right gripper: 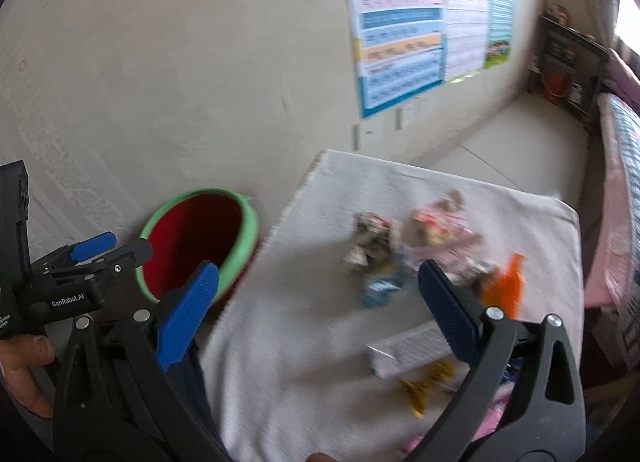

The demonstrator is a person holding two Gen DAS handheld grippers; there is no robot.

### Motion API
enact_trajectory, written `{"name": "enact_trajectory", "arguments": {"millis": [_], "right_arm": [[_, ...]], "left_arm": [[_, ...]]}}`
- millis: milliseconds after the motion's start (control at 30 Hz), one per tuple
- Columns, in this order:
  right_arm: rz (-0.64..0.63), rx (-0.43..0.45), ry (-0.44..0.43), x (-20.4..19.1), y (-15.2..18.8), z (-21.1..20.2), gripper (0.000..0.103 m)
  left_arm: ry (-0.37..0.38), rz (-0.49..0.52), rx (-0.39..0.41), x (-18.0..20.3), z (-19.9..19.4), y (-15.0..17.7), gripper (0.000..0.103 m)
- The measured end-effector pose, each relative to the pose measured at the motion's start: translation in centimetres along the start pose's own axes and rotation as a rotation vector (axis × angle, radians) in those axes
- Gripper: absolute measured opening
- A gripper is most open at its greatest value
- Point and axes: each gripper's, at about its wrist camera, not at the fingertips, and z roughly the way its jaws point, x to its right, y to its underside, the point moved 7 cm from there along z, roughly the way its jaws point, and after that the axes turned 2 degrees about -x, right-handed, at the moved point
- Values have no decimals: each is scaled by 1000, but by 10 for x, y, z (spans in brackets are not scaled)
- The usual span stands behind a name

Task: Collect trash
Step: 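Move both open tools back over the remaining wrappers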

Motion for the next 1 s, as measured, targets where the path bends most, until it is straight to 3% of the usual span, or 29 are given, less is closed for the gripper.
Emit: {"name": "enact_trajectory", "arguments": {"millis": [500, 833, 1000], "right_arm": [[159, 22, 148, 119, 43, -51, 98], [205, -5, 160, 148, 53, -42, 98], [216, -24, 158, 159, 51, -28, 98]], "left_arm": [[122, 150, -45, 121, 17, 18, 95], [121, 201, -53, 152, 31, 2, 95], [95, 198, -103, 153, 57, -2, 95]]}}
